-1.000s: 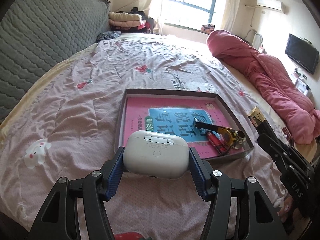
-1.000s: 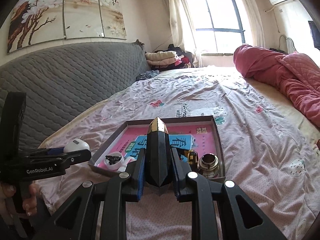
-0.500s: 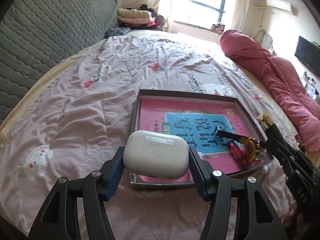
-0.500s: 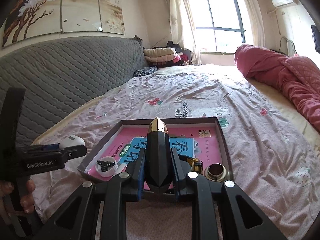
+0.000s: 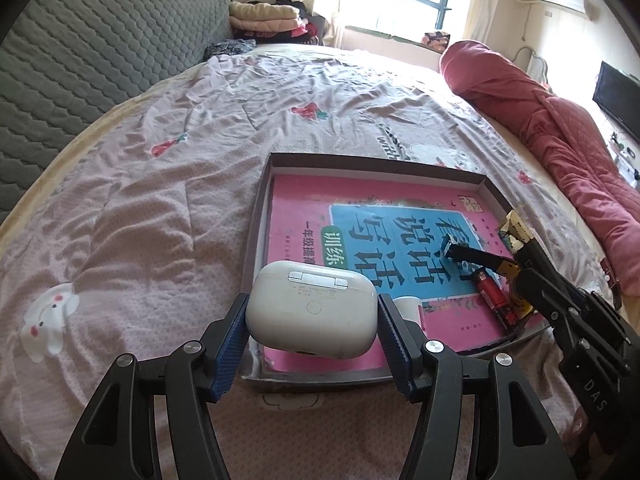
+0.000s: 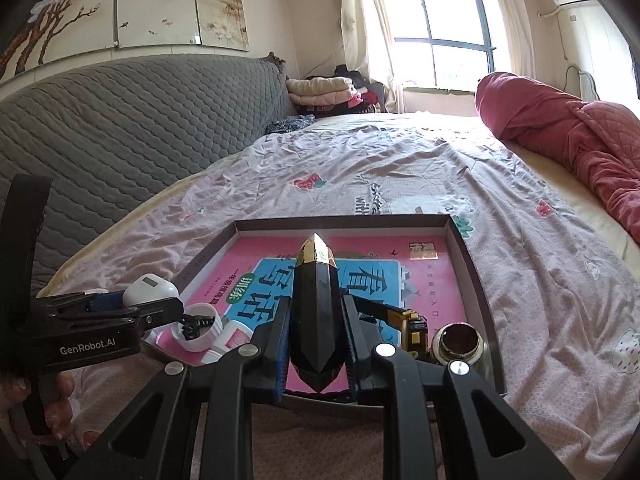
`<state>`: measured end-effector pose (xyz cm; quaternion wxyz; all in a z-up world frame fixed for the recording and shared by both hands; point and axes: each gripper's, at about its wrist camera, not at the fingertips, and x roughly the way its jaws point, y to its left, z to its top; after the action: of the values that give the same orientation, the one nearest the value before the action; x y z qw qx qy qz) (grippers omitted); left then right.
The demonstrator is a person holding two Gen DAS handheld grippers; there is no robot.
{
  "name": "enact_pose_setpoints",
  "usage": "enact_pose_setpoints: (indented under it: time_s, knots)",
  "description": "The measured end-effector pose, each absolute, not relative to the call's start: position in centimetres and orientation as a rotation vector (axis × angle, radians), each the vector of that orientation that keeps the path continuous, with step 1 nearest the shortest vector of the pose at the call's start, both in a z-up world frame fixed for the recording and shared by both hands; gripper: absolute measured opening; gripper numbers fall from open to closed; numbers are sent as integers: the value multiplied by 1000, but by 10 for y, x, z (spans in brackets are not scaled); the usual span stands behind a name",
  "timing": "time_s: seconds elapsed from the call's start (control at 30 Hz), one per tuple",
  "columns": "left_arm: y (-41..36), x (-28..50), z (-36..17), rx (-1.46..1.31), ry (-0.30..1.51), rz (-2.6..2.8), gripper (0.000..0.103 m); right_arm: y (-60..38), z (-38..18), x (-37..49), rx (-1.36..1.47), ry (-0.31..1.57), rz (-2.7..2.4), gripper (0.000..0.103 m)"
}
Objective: Organize rigid objects
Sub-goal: 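Lower the earbuds case into the box with the left tool while the right tool lowers the tube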
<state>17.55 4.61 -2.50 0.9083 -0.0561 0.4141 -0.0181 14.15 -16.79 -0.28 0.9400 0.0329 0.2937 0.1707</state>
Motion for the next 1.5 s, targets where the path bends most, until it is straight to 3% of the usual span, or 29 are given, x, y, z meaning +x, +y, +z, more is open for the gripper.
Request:
enact_pose_setpoints:
  time_s: [1.5]
  knots:
    - [37,181,-45,-78,862,-53,63,-139,-39,163,-37,714,373,23]
